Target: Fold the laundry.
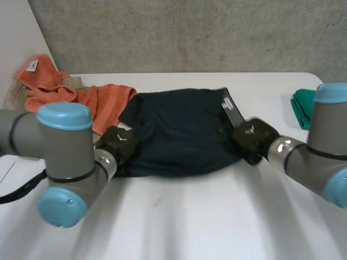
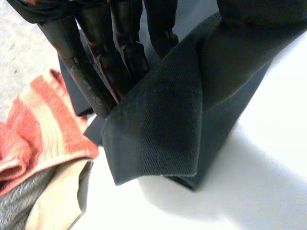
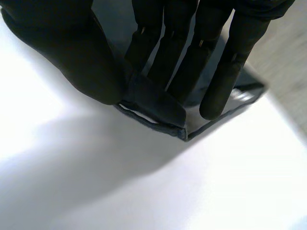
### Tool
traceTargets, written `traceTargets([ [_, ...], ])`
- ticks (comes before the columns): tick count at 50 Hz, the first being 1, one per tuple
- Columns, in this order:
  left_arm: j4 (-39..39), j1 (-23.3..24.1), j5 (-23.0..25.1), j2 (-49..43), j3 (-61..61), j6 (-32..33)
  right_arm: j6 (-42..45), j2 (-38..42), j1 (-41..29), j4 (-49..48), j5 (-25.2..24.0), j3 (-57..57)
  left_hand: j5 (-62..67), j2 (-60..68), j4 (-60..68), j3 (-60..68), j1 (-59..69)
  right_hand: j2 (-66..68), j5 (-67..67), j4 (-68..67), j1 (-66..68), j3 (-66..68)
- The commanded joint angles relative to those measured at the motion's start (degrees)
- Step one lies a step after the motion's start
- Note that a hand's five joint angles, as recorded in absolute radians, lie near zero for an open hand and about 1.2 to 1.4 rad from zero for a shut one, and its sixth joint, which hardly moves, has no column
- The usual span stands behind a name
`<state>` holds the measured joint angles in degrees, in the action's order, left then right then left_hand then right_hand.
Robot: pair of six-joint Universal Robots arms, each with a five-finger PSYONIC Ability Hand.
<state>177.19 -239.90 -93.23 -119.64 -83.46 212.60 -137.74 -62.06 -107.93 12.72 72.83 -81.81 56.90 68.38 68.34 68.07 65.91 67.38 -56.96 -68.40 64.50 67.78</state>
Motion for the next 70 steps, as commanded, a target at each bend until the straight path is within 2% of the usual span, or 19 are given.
traceTargets([
  [1,-13.15,1.19,10.41,11.61,-5.38,4.13,14.66,-11.65,2.37,27.09,0.75,-8.87,13.1,11.62,11.66,11.93,14.09,12.62,-13.04,-11.6,15.5,12.22],
  [5,-20.54,0.93,14.47,12.95,-6.01,8.26,16.71,-14.75,2.37,21.14,-0.15,-10.55,13.1,11.62,11.66,11.93,14.09,12.62,-13.04,-11.6,15.5,12.22],
  [8,-23.12,0.05,14.57,11.98,-4.87,10.47,14.96,-13.62,2.63,18.57,-0.49,-10.3,13.1,11.62,11.66,11.93,14.09,12.62,-13.04,-11.6,15.5,12.22],
  [14,-17.41,-0.57,11.5,4.69,3.82,11.35,10.04,-5.27,2.2,16.73,1.17,-3.37,13.1,11.62,11.66,11.93,14.09,12.62,-13.04,-11.6,15.5,12.22],
  [19,-11.18,-0.74,7.98,0.29,16.82,10.56,0.29,-0.61,0.53,11.28,7.49,7.97,13.1,11.62,11.66,11.93,14.09,12.62,-13.04,-11.6,15.5,12.22],
  [22,-6.78,-0.92,7.01,0.11,27.19,8.37,-5.08,0.54,-0.35,6.19,10.31,16.66,13.1,11.62,11.66,11.93,14.09,12.62,-13.04,-11.6,15.5,12.22],
  [27,3.83,-1.62,7.71,0.2,43.17,-0.05,-13.67,0.54,-1.05,-7.93,12.77,31.33,13.1,11.62,11.66,11.93,14.09,12.62,-13.04,-11.6,15.5,12.22],
  [31,8.6,-1.62,7.45,0.03,50.57,-6.73,-20.09,-0.86,-1.49,-20.32,14.44,35.05,13.1,11.62,11.66,11.93,14.09,12.62,-13.04,-11.6,15.5,12.22],
  [35,8.35,-1.88,6.84,-0.59,54.45,-10.96,-22.92,-2.27,-2.28,-28.69,15.59,35.23,13.1,11.62,11.66,11.93,14.09,12.62,-13.04,-11.6,15.5,12.22],
  [37,7.91,-2.23,6.66,-1.03,54.81,-11.94,-22.75,-2.36,-2.55,-29.07,15.85,34.97,13.1,11.62,11.66,11.93,14.09,12.62,-13.04,-11.6,15.5,12.22],
  [41,6.15,-3.38,6.48,-2.0,52.8,-13.26,-22.31,-1.92,-3.34,-26.79,15.85,33.74,13.1,11.62,11.66,11.93,14.09,12.62,-13.04,-11.6,15.5,12.22],
  [48,5.01,-5.14,7.36,-1.91,38.31,-13.26,-21.79,-0.96,-4.48,-21.86,14.45,24.0,13.1,11.62,11.66,11.93,14.09,12.62,-13.04,-11.6,15.5,12.22],
  [53,4.74,-4.96,11.48,-1.56,22.25,-13.0,-18.9,0.97,-4.66,-19.5,12.78,12.06,13.1,11.62,11.66,11.93,14.09,12.62,-13.04,-11.6,15.5,12.22],
  [60,4.13,-4.08,15.8,0.63,8.51,-9.48,-12.48,1.77,-4.31,-16.94,12.43,1.14,13.1,11.62,11.66,11.93,14.09,12.62,-13.04,-11.6,15.5,12.22],
  [63,1.59,-3.82,16.24,3.71,4.2,-8.52,-9.05,0.37,-3.34,-15.54,12.69,-1.85,13.1,11.62,11.66,11.93,14.09,12.62,-13.04,-11.6,15.5,12.22],
  [66,-3.94,-2.86,16.5,7.66,0.86,-7.55,-4.83,-3.14,-2.12,-9.93,12.6,-4.66,13.1,11.62,11.66,11.93,14.09,12.62,-13.04,-11.6,15.5,12.22],
  [70,-15.62,-0.66,17.03,12.94,-3.1,-4.57,2.45,-8.85,0.26,3.07,12.78,-8.53,13.1,11.62,11.66,11.93,14.09,12.62,-13.04,-11.6,15.5,12.22],
])
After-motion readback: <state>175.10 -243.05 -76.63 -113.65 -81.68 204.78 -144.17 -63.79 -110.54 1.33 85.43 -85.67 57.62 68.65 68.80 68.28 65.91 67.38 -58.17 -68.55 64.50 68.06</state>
